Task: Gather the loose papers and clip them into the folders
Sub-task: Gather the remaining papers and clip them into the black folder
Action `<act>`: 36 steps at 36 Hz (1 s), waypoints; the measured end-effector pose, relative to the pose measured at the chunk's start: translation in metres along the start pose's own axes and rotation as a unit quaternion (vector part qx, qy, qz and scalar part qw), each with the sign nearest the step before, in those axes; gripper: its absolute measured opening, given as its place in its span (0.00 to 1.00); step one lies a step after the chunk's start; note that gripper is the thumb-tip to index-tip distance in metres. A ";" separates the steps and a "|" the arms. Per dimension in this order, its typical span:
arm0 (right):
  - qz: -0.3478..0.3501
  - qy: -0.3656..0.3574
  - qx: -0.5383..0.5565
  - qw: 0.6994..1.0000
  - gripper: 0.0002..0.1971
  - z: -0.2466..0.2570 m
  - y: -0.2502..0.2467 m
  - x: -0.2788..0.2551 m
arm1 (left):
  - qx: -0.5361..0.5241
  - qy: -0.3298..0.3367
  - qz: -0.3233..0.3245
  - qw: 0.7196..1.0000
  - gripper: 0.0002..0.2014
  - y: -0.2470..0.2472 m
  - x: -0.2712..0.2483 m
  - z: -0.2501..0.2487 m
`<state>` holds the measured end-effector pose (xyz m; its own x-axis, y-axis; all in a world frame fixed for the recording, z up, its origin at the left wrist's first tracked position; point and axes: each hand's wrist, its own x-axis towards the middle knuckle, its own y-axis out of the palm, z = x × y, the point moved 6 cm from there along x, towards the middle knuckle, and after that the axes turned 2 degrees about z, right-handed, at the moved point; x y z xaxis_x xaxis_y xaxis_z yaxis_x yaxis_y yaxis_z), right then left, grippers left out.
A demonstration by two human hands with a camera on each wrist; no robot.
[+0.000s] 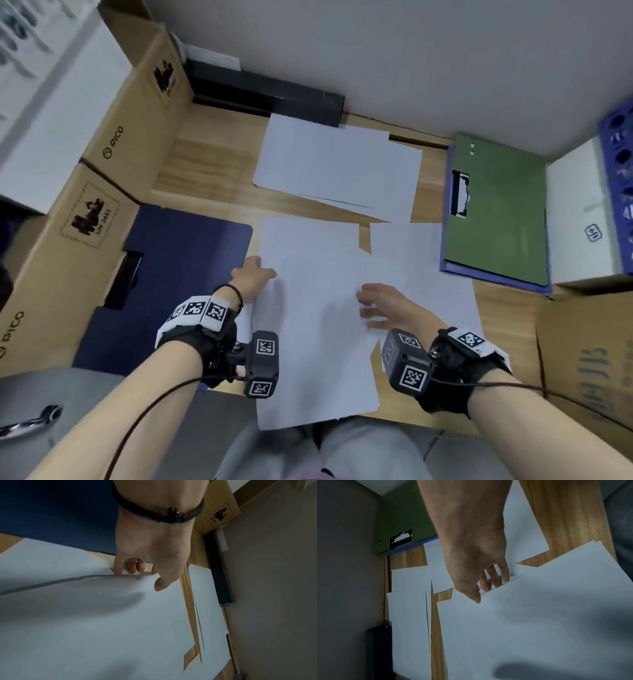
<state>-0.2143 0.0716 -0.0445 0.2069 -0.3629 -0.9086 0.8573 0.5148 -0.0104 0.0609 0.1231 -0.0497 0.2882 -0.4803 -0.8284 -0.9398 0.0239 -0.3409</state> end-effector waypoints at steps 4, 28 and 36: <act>-0.026 0.006 -0.034 0.999 0.15 -0.001 0.001 0.002 | -0.088 0.023 0.019 0.996 0.29 0.005 -0.003 -0.005; -0.146 0.018 0.056 0.988 0.05 -0.009 -0.081 0.015 | 0.039 0.045 -0.069 0.996 0.37 0.027 0.002 -0.022; -0.093 0.001 0.101 0.991 0.19 -0.008 -0.079 0.017 | 0.079 0.017 -0.070 0.994 0.32 0.047 0.000 -0.025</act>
<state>-0.2820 0.0313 -0.0623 0.0360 -0.4354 -0.8995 0.9572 0.2738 -0.0942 0.0124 0.1025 -0.0543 0.4051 -0.5184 -0.7531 -0.8493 0.0915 -0.5198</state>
